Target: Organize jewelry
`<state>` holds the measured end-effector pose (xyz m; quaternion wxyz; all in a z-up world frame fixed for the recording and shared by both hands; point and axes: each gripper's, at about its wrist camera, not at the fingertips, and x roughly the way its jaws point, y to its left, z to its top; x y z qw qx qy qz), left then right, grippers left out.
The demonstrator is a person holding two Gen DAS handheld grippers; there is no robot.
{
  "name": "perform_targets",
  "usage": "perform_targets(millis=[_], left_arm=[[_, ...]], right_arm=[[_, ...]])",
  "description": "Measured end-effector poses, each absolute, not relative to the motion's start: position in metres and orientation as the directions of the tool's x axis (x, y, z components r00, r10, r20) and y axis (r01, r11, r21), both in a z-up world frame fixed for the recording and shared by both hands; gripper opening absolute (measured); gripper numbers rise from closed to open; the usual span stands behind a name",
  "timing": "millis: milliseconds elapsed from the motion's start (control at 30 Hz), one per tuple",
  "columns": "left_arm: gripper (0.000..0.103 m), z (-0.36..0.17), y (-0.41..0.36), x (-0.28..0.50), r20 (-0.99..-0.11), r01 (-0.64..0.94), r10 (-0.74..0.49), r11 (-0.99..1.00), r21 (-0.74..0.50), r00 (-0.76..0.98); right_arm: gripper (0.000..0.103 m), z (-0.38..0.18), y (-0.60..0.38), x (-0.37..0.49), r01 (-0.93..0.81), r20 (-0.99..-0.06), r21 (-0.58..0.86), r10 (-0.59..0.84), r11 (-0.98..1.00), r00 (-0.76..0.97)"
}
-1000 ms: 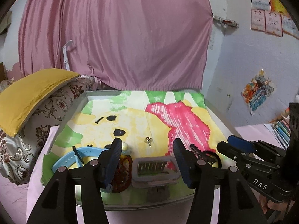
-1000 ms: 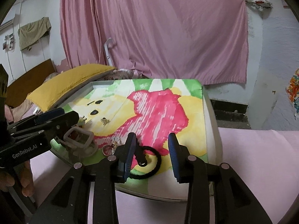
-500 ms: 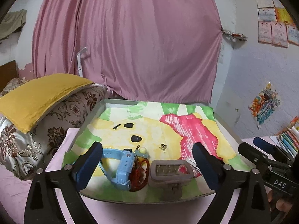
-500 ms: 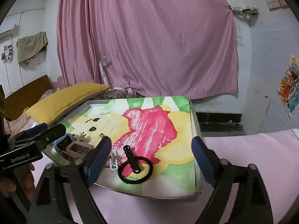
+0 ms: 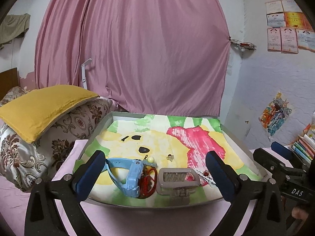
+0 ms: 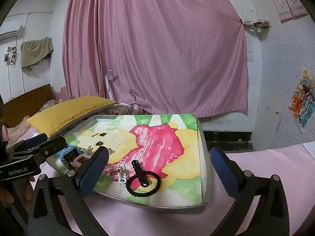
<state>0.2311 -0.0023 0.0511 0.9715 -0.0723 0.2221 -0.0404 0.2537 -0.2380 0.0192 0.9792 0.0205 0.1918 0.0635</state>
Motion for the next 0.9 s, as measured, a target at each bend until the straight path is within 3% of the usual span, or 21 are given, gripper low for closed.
perform_targets(millis=[433, 900], left_arm=[[0.102, 0.056, 0.0, 0.209, -0.379, 0.059, -0.118, 0.985, -0.163, 0.918], [0.102, 0.066, 0.0, 0.153, -0.348, 0.072, -0.118, 0.987, -0.144, 0.93]], right_arm=[[0.101, 0.031, -0.238, 0.226, -0.118, -0.313, 0.057, 0.13, 0.991, 0.941], [0.101, 0.039, -0.238, 0.169, -0.13, -0.306, 0.068, 0.145, 0.989, 0.941]])
